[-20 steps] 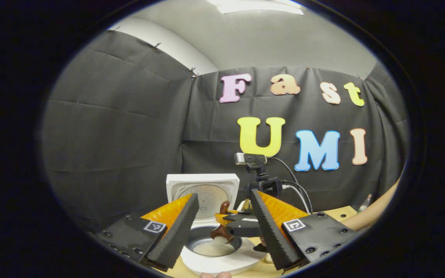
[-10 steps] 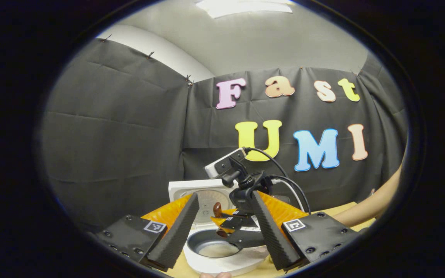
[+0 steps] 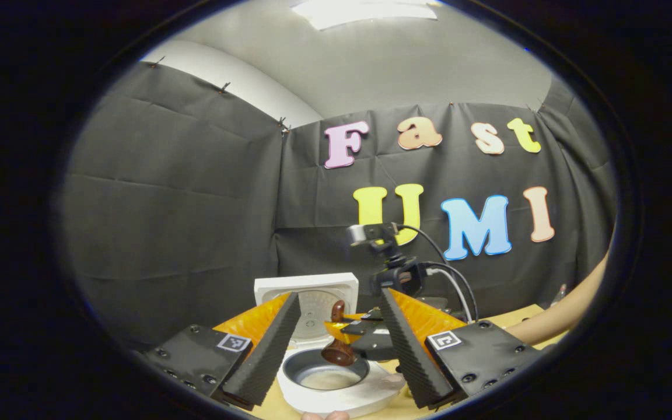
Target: Close the left gripper, press the button to open the rice cooker; take a wooden spoon from the chopstick holder with the right hand, scoop a spoonful of rice and pour it into the rice cooker, then put the wooden spoon back into the chopstick holder.
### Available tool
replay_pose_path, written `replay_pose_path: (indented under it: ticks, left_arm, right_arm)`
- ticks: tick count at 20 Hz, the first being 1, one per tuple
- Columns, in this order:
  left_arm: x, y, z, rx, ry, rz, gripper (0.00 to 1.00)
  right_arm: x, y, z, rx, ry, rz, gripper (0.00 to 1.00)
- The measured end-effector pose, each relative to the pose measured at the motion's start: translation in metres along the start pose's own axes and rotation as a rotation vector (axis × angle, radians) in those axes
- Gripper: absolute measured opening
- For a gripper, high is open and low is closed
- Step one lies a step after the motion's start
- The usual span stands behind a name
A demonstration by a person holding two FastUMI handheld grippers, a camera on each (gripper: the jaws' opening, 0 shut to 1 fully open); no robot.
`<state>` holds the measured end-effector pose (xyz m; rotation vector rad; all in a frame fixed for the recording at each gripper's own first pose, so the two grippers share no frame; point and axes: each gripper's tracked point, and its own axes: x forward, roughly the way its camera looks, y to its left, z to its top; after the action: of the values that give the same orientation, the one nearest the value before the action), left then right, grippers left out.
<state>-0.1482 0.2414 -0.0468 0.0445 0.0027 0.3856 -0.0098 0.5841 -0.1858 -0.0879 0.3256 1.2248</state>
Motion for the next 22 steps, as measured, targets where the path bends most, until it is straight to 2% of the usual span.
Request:
replay_pose_path:
  ticks: [7, 12, 14, 18, 22]
  left_arm:
    - [0.001, -0.017, -0.001, -0.01, 0.011, -0.029, 0.91]
    - [0.006, -0.033, 0.006, -0.033, -0.003, -0.066, 0.91]
    - [0.009, -0.039, 0.009, -0.034, -0.009, -0.08, 0.91]
    - [0.013, -0.057, 0.011, -0.027, -0.011, -0.128, 0.9]
    - [0.021, -0.065, 0.011, -0.046, -0.016, -0.15, 0.98]
  right_arm:
    - [-0.039, -0.045, 0.01, 0.517, -0.083, -0.028, 0.06]
    - [-0.09, -0.076, 0.017, 0.788, -0.174, -0.021, 0.06]
    - [-0.111, -0.092, 0.016, 0.821, -0.206, -0.052, 0.06]
    - [-0.159, -0.118, 0.011, 0.781, -0.24, -0.127, 0.06]
    - [-0.218, -0.151, -0.008, 0.749, -0.25, -0.234, 0.06]
